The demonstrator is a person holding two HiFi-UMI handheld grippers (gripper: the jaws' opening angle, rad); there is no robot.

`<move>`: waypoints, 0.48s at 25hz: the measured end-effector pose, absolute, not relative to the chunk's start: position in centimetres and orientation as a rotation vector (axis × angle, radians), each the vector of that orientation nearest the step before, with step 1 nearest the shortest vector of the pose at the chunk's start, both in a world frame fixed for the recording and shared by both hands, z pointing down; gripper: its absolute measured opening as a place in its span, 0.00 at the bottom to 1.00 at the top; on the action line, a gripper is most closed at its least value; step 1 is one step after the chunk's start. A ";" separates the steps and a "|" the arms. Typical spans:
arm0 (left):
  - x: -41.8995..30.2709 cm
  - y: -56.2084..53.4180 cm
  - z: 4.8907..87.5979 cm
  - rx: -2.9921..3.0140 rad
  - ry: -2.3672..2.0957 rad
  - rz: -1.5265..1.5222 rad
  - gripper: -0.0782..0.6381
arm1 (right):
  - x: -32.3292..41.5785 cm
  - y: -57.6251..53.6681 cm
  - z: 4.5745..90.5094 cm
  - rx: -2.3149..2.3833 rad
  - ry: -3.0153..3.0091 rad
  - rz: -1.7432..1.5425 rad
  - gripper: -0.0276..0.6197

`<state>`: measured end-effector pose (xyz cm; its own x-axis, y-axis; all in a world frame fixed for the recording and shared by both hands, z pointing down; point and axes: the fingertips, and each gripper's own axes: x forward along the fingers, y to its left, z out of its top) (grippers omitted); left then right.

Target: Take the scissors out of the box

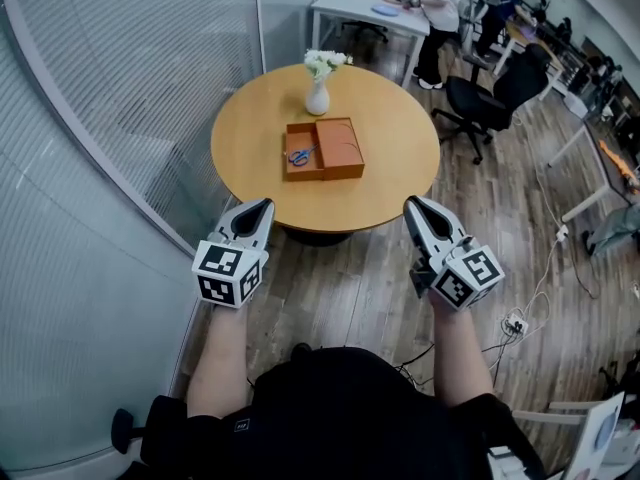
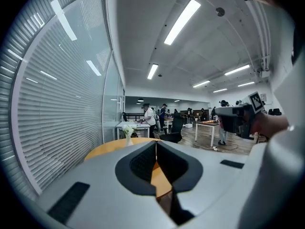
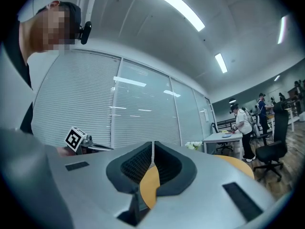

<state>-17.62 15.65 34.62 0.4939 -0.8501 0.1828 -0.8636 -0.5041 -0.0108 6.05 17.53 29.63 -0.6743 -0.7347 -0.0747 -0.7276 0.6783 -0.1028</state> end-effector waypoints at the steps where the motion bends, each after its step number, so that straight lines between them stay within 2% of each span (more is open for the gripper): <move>1: -18.3 15.6 34.9 2.638 -1.521 0.252 0.13 | 5.3 17.4 29.6 -1.215 2.782 -0.095 0.10; 7: -21.7 15.0 36.1 2.610 -1.511 0.244 0.13 | 1.5 17.0 30.1 -1.205 2.792 -0.119 0.10; 12: -22.6 13.6 36.7 2.591 -1.498 0.226 0.13 | 1.3 15.6 30.8 -1.231 2.777 -0.178 0.10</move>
